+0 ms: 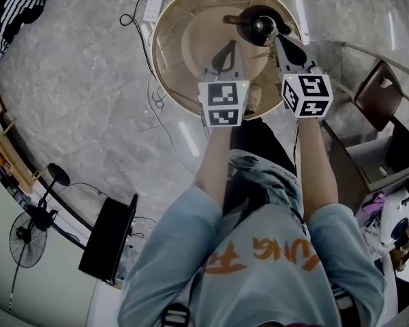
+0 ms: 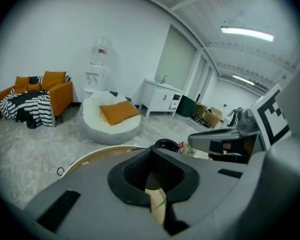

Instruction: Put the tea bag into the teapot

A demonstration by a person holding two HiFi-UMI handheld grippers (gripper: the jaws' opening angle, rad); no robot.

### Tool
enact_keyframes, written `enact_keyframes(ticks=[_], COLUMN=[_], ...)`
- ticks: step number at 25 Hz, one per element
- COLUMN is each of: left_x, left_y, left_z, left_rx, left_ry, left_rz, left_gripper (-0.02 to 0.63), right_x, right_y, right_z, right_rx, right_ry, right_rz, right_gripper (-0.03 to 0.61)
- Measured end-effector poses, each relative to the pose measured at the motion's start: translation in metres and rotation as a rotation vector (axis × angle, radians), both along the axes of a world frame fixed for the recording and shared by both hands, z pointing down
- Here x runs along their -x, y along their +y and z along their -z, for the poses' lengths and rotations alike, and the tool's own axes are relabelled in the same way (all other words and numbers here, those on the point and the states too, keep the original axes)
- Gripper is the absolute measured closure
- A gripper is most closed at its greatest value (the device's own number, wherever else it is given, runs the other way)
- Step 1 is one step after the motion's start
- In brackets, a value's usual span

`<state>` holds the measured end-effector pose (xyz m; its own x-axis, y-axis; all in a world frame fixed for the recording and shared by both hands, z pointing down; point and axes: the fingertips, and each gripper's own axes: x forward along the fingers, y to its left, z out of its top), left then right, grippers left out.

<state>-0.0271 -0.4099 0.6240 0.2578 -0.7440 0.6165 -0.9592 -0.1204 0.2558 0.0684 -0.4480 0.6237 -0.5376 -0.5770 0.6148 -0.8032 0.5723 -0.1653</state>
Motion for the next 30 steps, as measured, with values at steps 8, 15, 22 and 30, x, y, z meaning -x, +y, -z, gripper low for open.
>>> enact_keyframes(ticks=[8,15,22,30], left_x=[0.001,0.003,0.009,0.012], left_y=[-0.016,-0.028,-0.034,-0.025], left_z=[-0.021,-0.039,-0.039,-0.037], left_rx=[0.029,0.042,0.033,0.034], left_ry=[0.025,0.040,0.042,0.049], left_rz=[-0.013,-0.017,-0.001,-0.001], left_gripper=[0.589,0.589,0.589,0.589], right_x=[0.006,0.014,0.020,0.016], right_y=[-0.029,-0.038,-0.033,-0.025], right_z=[-0.028,-0.051,-0.053,-0.047], right_rx=[0.023,0.052,0.060,0.031], right_ry=[0.035,0.071,0.073,0.066], right_rz=[0.008,0.037,0.057,0.046], right_gripper=[0.565,0.565,0.565,0.446])
